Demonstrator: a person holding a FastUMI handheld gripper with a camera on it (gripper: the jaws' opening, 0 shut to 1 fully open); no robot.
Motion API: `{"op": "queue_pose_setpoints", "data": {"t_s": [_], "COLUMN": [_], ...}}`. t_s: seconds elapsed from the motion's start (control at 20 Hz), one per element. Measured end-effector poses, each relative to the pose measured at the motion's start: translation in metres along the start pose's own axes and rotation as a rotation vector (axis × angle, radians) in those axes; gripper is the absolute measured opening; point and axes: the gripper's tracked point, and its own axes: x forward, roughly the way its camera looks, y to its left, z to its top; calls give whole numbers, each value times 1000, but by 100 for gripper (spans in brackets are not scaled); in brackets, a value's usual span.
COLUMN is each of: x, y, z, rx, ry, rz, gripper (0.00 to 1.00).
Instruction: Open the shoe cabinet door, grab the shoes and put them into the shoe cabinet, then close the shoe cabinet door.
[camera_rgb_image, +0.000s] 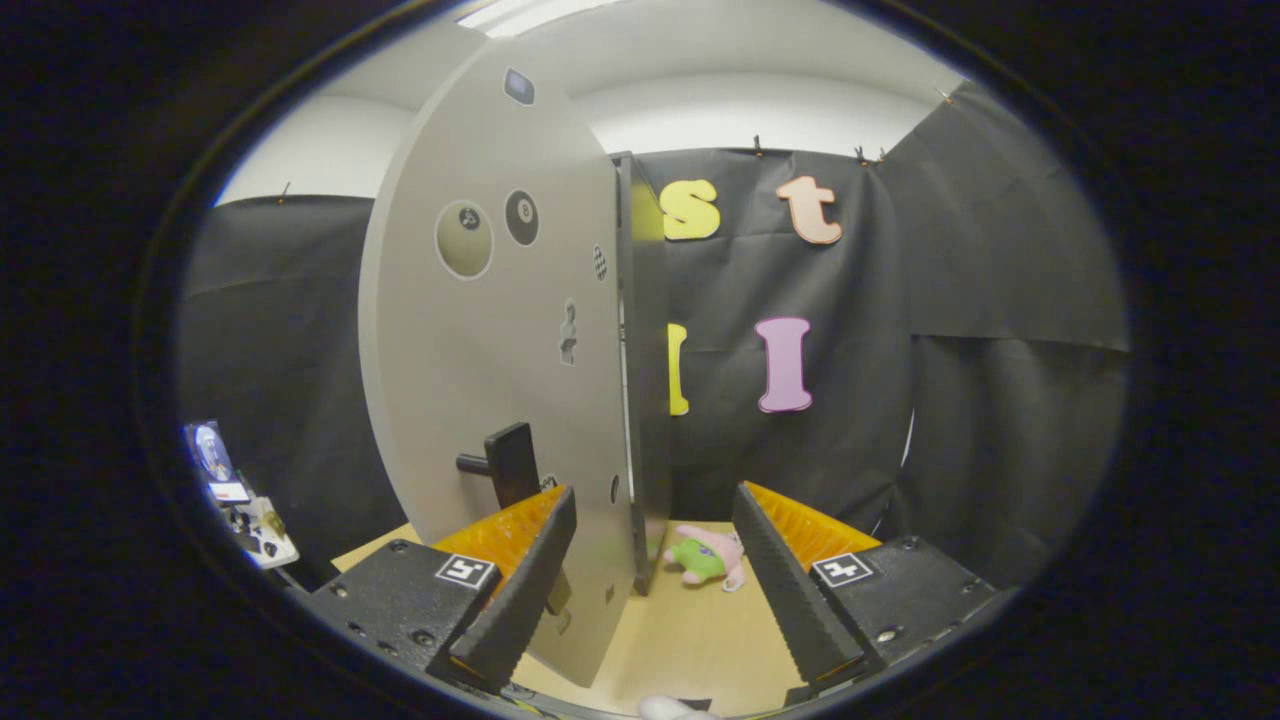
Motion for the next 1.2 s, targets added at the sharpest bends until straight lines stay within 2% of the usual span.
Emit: {"op": "queue_pose_setpoints", "data": {"t_s": [0.15,0.25,0.7,1.2], "x": [-1,-3,1,29], "y": [8,8,48,128], "z": [-1,-1,-4,-9], "rx": [2,-3,14,20], "ry": [11,5,5,11], "rz": [-12,-49,-109,-97], "gripper": [100,95,95,95]}}
